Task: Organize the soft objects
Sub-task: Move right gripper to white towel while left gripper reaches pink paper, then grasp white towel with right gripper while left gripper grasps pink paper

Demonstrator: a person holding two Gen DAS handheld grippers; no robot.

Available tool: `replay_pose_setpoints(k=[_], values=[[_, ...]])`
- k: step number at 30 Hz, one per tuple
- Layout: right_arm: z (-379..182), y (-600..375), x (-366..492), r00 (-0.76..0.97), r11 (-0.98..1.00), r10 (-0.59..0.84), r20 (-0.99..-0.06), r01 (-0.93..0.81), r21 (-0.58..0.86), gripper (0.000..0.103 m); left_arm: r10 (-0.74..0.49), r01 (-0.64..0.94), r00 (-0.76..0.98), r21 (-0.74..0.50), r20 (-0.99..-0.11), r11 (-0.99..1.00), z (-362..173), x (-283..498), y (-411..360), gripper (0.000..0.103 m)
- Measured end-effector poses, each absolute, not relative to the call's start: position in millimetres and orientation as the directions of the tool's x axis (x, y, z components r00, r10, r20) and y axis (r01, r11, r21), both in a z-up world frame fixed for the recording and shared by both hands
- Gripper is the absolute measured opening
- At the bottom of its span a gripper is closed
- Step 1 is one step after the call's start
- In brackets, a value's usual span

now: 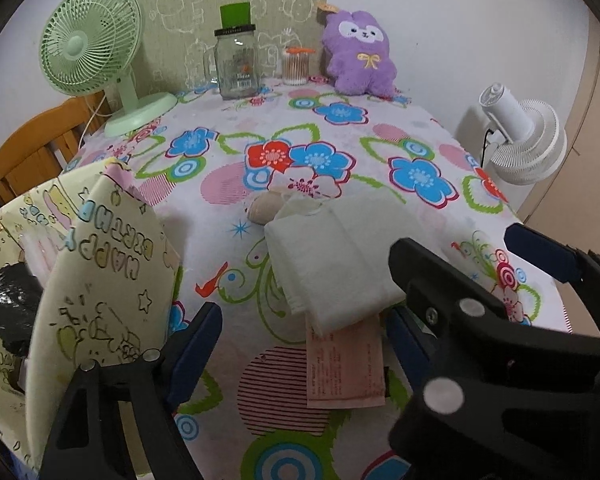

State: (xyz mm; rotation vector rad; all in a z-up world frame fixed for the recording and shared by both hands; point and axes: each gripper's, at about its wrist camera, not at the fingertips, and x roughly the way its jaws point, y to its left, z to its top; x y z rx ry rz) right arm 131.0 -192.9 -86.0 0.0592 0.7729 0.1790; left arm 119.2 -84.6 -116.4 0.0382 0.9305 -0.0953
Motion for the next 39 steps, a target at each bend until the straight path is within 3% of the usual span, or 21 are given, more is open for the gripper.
replay_pose_setpoints(k=[11, 17, 19, 23, 26, 27, 31, 39], values=[[-106, -184, 157, 0.657, 0.976, 0.216, -0.723, -0.17, 0.137, 0.089, -0.064, 0.096, 0.576, -0.01, -0.815, 0.995, -128, 129, -85, 0.087], [-113, -181, 163, 0.631, 0.963, 0.265, -0.729, -0.205, 0.173, 0.072, -0.076, 0.084, 0.574, -0.033, -0.815, 0.996, -130, 132, -84, 0.087], [-115, -181, 163, 0.622, 0.955, 0.294, -0.726, -0.22, 0.198, 0.056, -0.084, 0.082, 0.57, -0.046, -0.818, 0.996, -131, 133, -82, 0.087], [-114, -179, 162, 0.616, 0.949, 0.311, -0.724, -0.236, 0.207, 0.046, -0.092, 0.077, 0.564, -0.058, -0.821, 0.995, -132, 133, -81, 0.087], [-114, -179, 159, 0.629, 0.958, 0.282, -0.724, -0.225, 0.178, 0.029, -0.08, 0.082, 0.573, -0.041, -0.816, 0.996, -131, 132, -82, 0.086], [-114, -179, 159, 0.634, 0.962, 0.268, -0.726, -0.219, 0.164, 0.023, -0.07, 0.086, 0.582, -0.024, -0.81, 0.996, -130, 130, -84, 0.085], [-114, -183, 155, 0.639, 0.966, 0.253, -0.726, -0.205, 0.157, 0.017, -0.065, 0.095, 0.59, -0.011, -0.805, 0.995, -129, 128, -87, 0.08], [-109, -191, 141, 0.671, 0.976, 0.216, -0.709, -0.163, 0.143, 0.015, -0.09, 0.122, 0.585, -0.023, -0.806, 0.992, -128, 120, -92, 0.058]])
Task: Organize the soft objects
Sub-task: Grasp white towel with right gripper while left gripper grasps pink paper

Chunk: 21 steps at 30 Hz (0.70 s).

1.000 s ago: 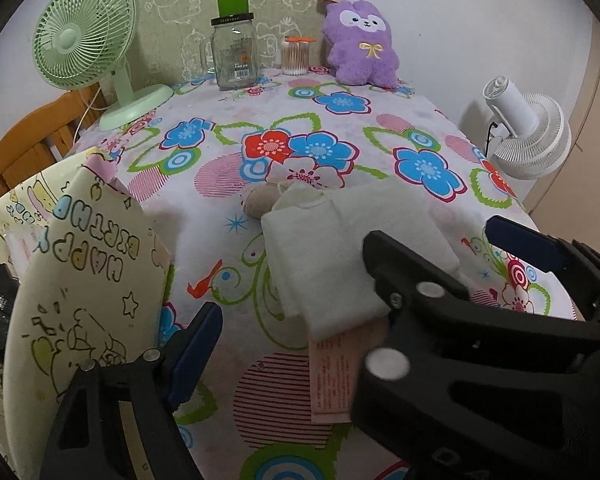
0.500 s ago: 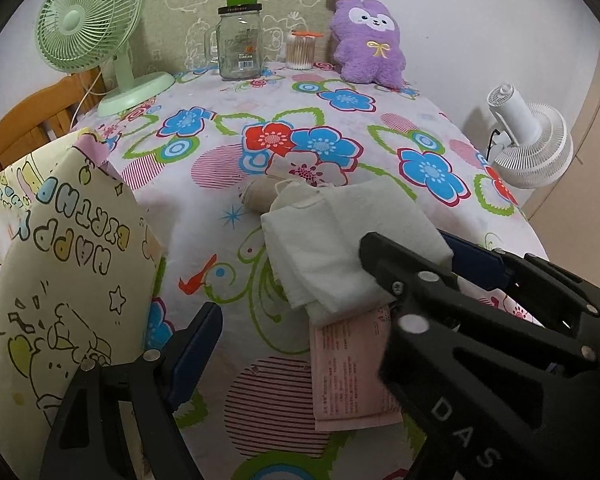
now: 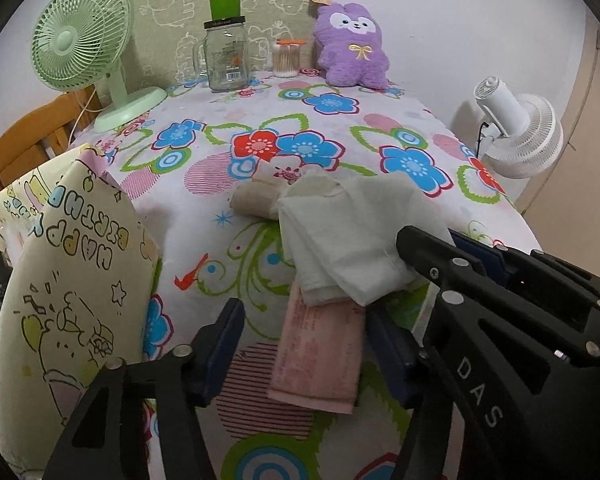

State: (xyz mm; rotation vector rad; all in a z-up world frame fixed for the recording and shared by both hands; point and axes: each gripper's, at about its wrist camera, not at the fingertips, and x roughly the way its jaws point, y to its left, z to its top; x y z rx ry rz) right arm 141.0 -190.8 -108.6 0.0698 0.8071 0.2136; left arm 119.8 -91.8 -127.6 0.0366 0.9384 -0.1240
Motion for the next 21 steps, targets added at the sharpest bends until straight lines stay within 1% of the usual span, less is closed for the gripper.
replay_pose_setpoints(k=[1, 2, 3, 9, 21], values=[[-108, -192, 139, 0.673, 0.977, 0.212, -0.709, -0.157, 0.143, 0.015, -0.098, 0.13, 0.582, -0.026, -0.807, 0.991, -128, 119, -93, 0.055], [-108, -192, 138, 0.674, 0.978, 0.208, -0.709, -0.153, 0.142, 0.015, -0.108, 0.142, 0.58, -0.031, -0.807, 0.989, -127, 118, -94, 0.048], [-108, -193, 136, 0.676, 0.979, 0.203, -0.709, -0.146, 0.141, 0.015, -0.114, 0.148, 0.579, -0.033, -0.807, 0.988, -127, 117, -95, 0.044], [-107, -197, 127, 0.679, 0.982, 0.187, -0.71, -0.121, 0.143, 0.015, -0.114, 0.165, 0.58, -0.02, -0.806, 0.986, -127, 110, -99, 0.041], [-92, -202, 104, 0.716, 0.986, 0.163, -0.679, -0.092, 0.139, 0.015, -0.12, 0.168, 0.608, -0.021, -0.785, 0.986, -112, 93, -96, 0.04]])
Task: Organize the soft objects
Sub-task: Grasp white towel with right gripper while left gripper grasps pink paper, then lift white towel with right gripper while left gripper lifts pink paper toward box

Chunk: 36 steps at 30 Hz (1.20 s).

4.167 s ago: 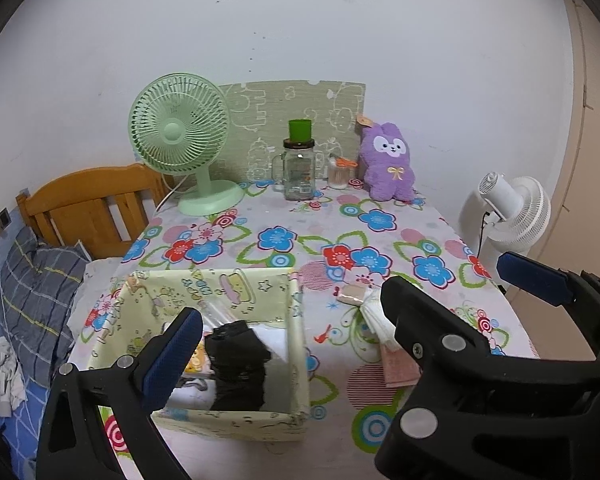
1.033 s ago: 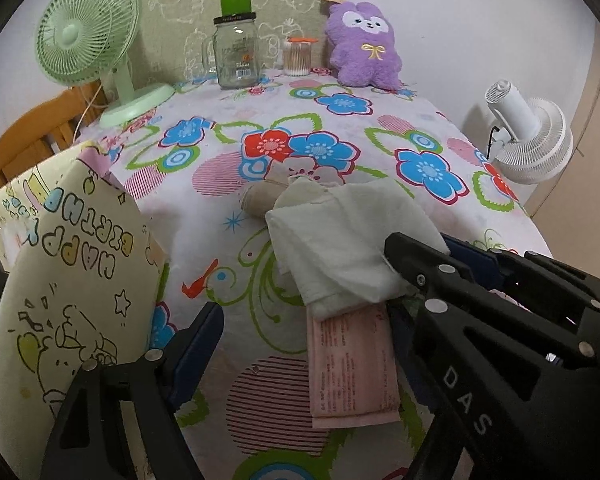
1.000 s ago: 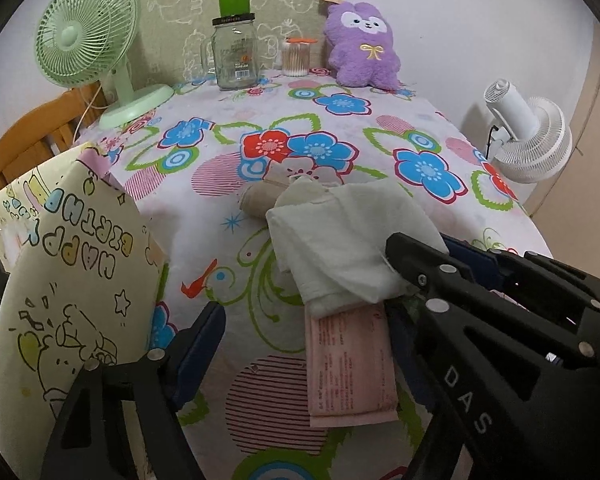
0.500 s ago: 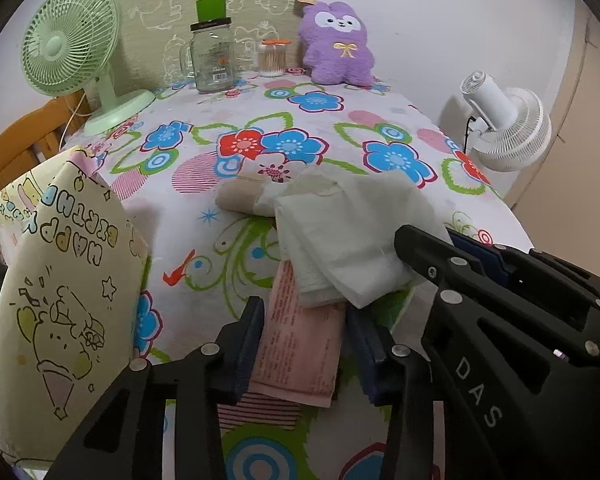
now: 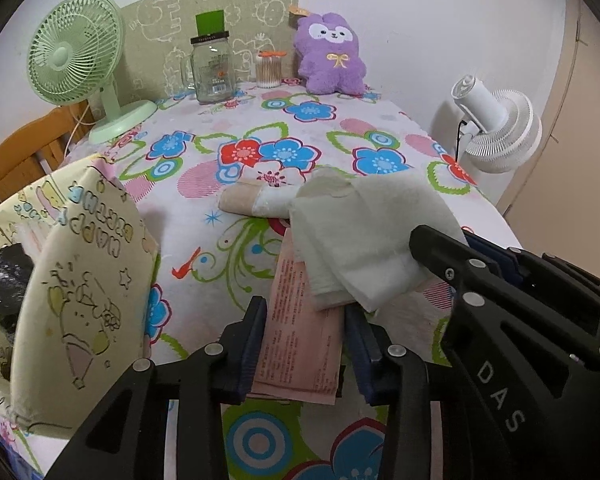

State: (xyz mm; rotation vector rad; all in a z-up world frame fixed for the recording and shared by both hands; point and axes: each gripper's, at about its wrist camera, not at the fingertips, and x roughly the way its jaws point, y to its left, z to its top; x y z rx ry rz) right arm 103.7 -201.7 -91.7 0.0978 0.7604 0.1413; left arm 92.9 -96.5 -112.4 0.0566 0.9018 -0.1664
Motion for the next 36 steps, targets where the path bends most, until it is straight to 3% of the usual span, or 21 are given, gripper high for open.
replay_pose_setpoints(k=[36], values=[[5, -195, 34, 0.843, 0.989, 0.132, -0.521, -0.08, 0.121, 0.015, -0.132, 0.181, 0.766, 0.014, -0.629, 0.983, -17, 33, -82, 0.04]])
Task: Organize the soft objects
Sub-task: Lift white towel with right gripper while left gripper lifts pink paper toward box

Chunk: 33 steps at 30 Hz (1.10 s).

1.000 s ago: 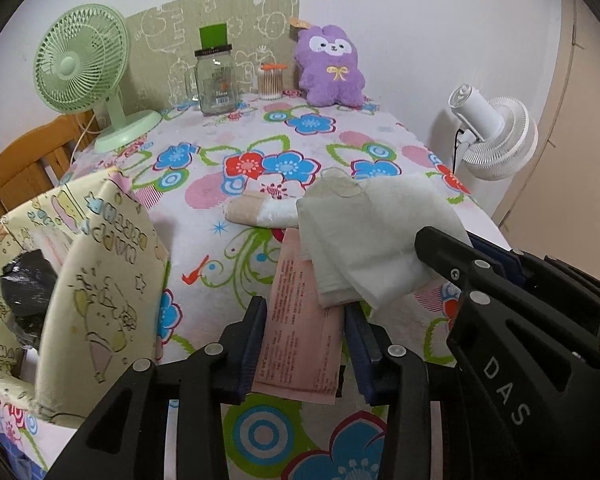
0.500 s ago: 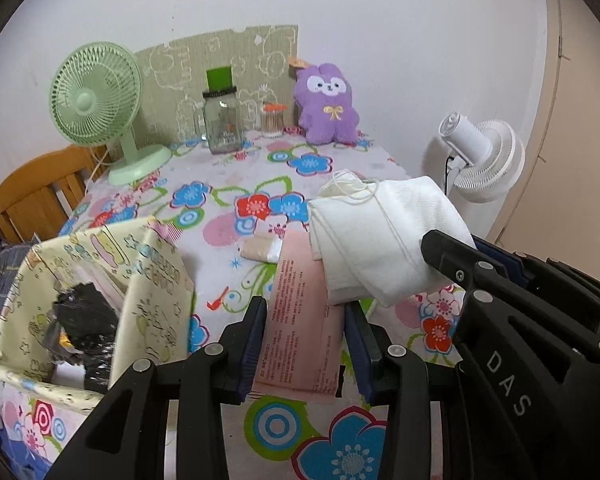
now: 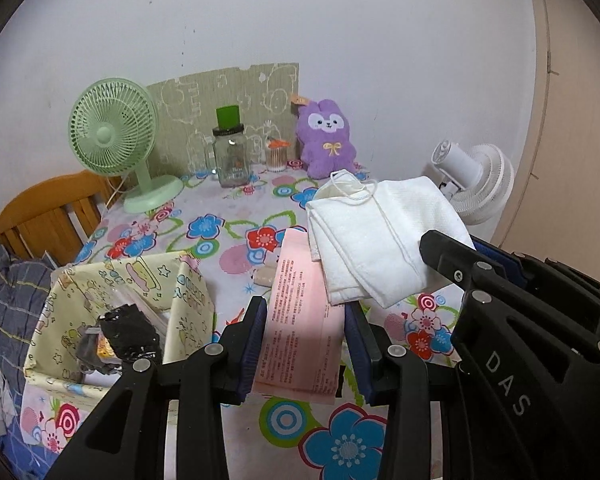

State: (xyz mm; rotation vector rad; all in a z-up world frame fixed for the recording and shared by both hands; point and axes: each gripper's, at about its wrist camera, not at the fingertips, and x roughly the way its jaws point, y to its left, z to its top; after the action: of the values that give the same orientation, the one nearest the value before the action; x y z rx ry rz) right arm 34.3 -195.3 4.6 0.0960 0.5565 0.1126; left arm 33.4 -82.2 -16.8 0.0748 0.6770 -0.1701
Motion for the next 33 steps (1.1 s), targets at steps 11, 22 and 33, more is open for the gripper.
replay_pose_setpoints(k=[11, 22, 33], values=[[24, -186, 17, 0.867, 0.99, 0.131, -0.481, -0.087, 0.113, 0.015, -0.137, 0.183, 0.793, 0.018, -0.593, 0.983, -1, 21, -74, 0.04], [34, -162, 16, 0.87, 0.989, 0.149, -0.471, -0.12, 0.091, 0.015, -0.117, 0.159, 0.806, 0.021, -0.58, 0.987, 5, 19, -54, 0.04], [37, -132, 26, 0.856, 0.985, 0.175, -0.487, -0.159, 0.074, 0.016, -0.09, 0.13, 0.807, 0.028, -0.583, 0.991, 7, 26, -29, 0.04]])
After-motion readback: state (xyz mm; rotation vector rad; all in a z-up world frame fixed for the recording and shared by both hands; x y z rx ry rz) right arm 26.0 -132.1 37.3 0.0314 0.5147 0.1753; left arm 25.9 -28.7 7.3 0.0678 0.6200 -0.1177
